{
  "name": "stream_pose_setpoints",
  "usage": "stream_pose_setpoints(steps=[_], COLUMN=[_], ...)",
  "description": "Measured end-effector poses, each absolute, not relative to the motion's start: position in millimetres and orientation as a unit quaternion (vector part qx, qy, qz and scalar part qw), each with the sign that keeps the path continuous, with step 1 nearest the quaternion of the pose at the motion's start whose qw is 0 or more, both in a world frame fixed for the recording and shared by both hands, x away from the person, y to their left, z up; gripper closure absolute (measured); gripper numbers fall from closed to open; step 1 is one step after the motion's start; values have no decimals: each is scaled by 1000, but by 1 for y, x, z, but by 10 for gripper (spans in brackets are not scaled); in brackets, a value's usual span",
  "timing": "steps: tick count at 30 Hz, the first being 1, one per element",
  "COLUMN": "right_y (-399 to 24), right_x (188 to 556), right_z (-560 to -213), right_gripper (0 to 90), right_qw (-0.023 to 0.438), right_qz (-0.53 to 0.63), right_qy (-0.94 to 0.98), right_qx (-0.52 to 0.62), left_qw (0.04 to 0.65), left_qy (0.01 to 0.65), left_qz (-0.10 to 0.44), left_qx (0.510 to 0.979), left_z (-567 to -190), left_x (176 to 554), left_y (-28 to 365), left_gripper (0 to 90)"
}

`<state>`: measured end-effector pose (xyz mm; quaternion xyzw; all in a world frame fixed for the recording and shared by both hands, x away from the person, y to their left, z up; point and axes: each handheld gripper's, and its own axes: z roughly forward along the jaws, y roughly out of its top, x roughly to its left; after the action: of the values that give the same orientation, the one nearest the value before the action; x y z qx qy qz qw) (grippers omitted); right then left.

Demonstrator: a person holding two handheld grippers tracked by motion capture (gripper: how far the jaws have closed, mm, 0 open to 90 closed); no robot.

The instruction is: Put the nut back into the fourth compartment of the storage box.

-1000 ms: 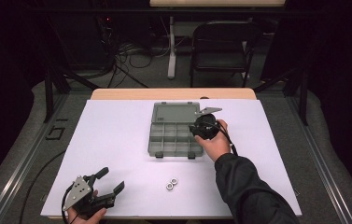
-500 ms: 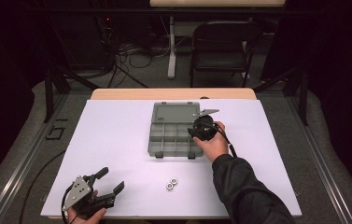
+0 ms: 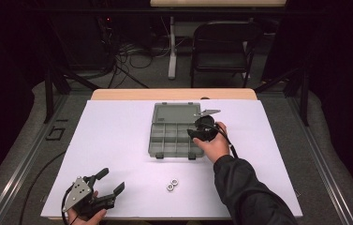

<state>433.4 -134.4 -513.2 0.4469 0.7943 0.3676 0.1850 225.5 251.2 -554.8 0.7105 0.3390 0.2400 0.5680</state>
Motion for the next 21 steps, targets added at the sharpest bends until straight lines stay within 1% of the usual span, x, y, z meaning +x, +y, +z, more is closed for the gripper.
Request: stream_pose_setpoints(steps=[4,11,21], right_y=[-135,-135,-138], right_x=[431,420,390], right_z=[-511,-500,-486], right_gripper=[512,504,495], right_qw=[189,194,199], right_qz=[367,380,407], right_qy=[795,798,797], right_qx=[444,426,400], left_qw=[567,568,567], left_qy=[338,340,340], left_qz=[242,240,242], left_qx=[711,710,710], left_z=[-555,-555,-555], left_x=[226,225,225], left_y=[251,252,251], left_gripper=[200,200,200])
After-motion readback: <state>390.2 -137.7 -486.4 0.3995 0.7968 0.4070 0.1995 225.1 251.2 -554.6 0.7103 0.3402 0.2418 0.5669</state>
